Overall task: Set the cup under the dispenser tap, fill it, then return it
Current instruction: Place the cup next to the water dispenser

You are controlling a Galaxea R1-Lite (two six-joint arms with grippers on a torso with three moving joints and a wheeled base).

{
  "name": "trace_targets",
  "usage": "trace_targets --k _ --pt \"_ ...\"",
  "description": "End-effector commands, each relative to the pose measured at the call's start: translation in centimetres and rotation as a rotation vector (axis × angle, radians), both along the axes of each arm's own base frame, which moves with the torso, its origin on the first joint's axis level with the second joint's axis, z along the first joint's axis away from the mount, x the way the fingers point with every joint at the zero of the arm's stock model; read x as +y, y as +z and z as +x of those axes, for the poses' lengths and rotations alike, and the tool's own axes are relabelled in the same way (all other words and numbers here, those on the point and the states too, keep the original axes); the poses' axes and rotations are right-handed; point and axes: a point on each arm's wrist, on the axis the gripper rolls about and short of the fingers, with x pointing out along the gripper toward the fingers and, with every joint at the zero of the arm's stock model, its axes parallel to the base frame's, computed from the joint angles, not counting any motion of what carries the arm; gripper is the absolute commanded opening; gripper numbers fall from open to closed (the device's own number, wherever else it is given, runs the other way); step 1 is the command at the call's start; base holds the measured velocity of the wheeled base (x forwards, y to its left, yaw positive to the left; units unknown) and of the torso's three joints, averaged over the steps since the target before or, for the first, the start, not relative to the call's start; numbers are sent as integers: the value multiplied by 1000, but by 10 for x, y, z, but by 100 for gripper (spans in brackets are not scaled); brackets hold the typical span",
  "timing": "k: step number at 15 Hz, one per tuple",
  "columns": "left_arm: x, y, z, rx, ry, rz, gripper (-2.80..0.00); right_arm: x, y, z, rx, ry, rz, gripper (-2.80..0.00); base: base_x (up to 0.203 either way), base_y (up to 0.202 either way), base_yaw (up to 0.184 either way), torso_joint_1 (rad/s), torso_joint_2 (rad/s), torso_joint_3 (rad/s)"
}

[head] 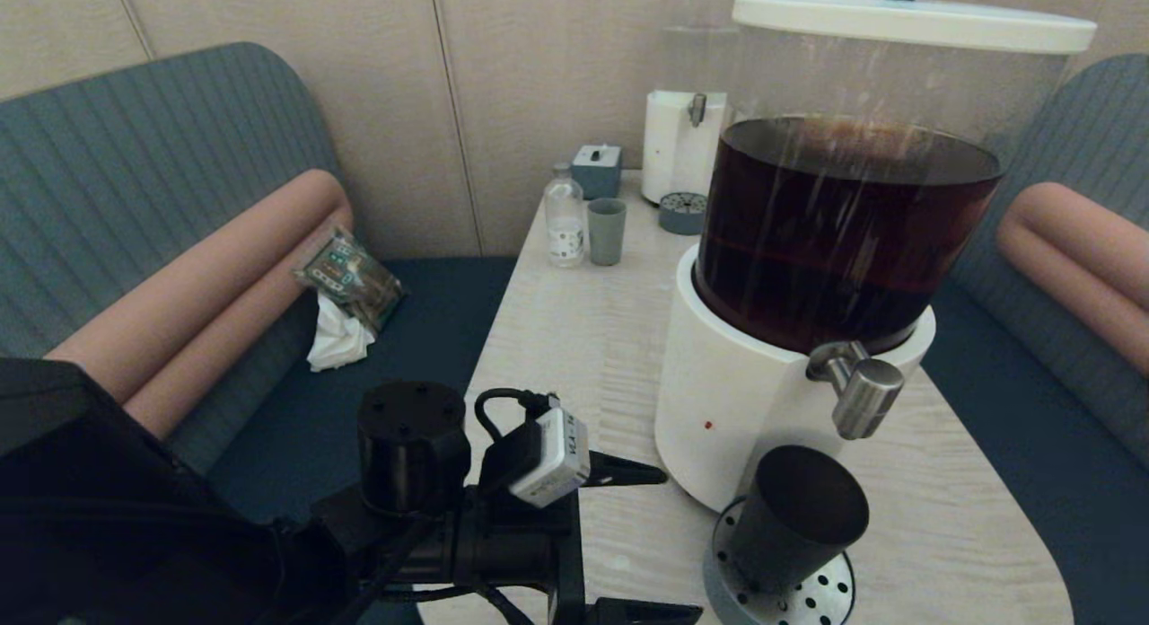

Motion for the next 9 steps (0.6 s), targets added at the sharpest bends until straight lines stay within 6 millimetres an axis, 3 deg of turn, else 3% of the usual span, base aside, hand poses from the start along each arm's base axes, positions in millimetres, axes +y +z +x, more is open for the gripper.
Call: trace_targets --k 1,9 --pt "-9 -11 5 16 -16 13 0 0 -2 0 4 0 -1 -280 0 0 0 0 0 0" --pt "-31 -17 11 6 -3 16 0 0 -2 0 4 0 -1 -280 0 0 0 0 0 0"
